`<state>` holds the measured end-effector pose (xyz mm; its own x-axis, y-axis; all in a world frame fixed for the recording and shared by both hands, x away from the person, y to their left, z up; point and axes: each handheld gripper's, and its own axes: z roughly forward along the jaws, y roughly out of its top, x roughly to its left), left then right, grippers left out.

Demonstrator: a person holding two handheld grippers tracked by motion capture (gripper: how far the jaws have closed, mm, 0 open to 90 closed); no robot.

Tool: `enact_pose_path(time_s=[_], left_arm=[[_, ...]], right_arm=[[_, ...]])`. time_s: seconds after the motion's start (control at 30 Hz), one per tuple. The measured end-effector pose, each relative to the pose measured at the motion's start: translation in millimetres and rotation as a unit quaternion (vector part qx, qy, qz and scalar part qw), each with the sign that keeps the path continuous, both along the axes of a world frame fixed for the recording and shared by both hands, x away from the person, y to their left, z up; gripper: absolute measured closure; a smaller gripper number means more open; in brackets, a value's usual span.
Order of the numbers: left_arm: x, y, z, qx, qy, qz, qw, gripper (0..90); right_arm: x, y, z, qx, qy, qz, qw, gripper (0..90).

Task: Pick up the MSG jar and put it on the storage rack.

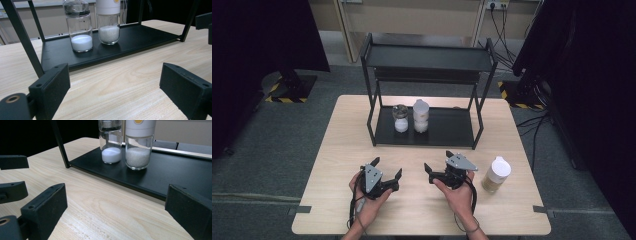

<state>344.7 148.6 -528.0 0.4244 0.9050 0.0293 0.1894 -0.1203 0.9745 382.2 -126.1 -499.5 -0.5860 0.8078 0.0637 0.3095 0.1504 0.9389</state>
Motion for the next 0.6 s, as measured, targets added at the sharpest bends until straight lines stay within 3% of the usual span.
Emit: enact_pose_path(time_s=[0.6], left_arm=[[-0.1,-0.5,0.0,0.001,-0.001,0.000,1.0000,9.0]], right_arm=[[-11.2,-6.6,-1.7,0.000,-0.001,0.002,1.0000,4.4]])
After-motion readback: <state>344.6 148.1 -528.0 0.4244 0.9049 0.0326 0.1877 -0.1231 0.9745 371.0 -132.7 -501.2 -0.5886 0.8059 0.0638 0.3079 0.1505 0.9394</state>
